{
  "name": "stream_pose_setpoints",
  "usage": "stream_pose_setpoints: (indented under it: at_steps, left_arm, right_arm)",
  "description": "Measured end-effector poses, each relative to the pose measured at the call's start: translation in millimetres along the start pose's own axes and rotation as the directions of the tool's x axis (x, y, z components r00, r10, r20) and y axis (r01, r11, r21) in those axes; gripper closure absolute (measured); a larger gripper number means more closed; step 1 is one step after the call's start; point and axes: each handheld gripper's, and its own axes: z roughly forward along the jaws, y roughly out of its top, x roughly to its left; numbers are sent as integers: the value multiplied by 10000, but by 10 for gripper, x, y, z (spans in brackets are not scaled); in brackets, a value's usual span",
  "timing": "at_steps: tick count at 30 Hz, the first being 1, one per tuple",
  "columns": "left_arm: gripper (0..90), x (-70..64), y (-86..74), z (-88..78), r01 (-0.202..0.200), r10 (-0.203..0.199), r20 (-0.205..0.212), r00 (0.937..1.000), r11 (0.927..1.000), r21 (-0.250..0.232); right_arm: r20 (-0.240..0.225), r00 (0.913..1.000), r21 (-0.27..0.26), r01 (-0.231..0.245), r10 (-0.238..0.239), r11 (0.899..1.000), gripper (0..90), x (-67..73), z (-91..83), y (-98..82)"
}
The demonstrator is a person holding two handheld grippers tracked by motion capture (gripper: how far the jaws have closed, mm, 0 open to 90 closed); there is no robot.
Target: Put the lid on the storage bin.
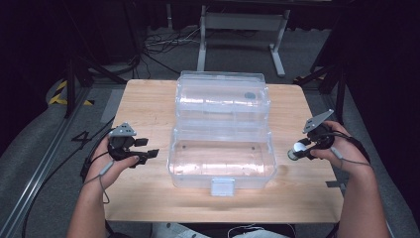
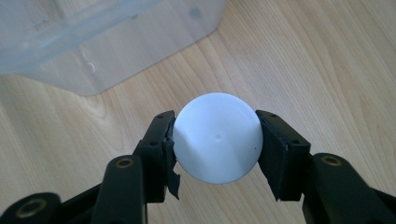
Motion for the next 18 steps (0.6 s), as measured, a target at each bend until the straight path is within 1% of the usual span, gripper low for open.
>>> stream_pose_setpoints:
  at_steps: [4, 6, 8, 11, 12, 13, 15, 16, 18]
  left_arm:
    - [384, 3, -15, -2, -3, 3, -35, 10000, 10000, -7]
    - [384, 1, -20, -6, 24, -24, -31, 10000, 10000, 25]
    - [384, -1, -31, -12, 69, -69, -59, 10000, 10000, 4]
    - [384, 1, -40, -16, 66, -66, -72, 10000, 10000, 12]
    - [384, -3, -45, -20, 121, -121, -90, 9999, 9999, 22]
    - [384, 3, -49, -25, 56, -56, -102, 9999, 10000, 19]
    - [383, -6, -58, -28, 172, -172, -99, 9998, 9998, 26]
    - [383, -3, -61, -29, 120, -119, -119, 9999, 9999, 45]
    - [383, -5, -70, -32, 101, -101, -132, 9999, 9999, 53]
  right_arm:
    - [-156, 9995, -116, 255, -257, 9996, 505, 40, -50, 30]
    - [-161, 9995, -106, 259, -260, 9996, 505, 52, -56, 36]
    - [-207, 9988, -158, 433, -436, 9989, 505, 80, -82, 60]
    - [-215, 9985, -177, 504, -508, 9986, 505, 91, -97, 72]
    - [-207, 9984, -212, 521, -525, 9984, 505, 99, -106, 81]
    - [-196, 9982, -237, 568, -572, 9981, 505, 105, -115, 87]
    - [-203, 9973, -342, 704, -711, 9969, 505, 123, -138, 115]
    - [-203, 9973, -342, 704, -711, 9969, 505, 123, -138, 115]
    - [-215, 9956, -443, 906, -917, 9949, 506, 146, -158, 140]
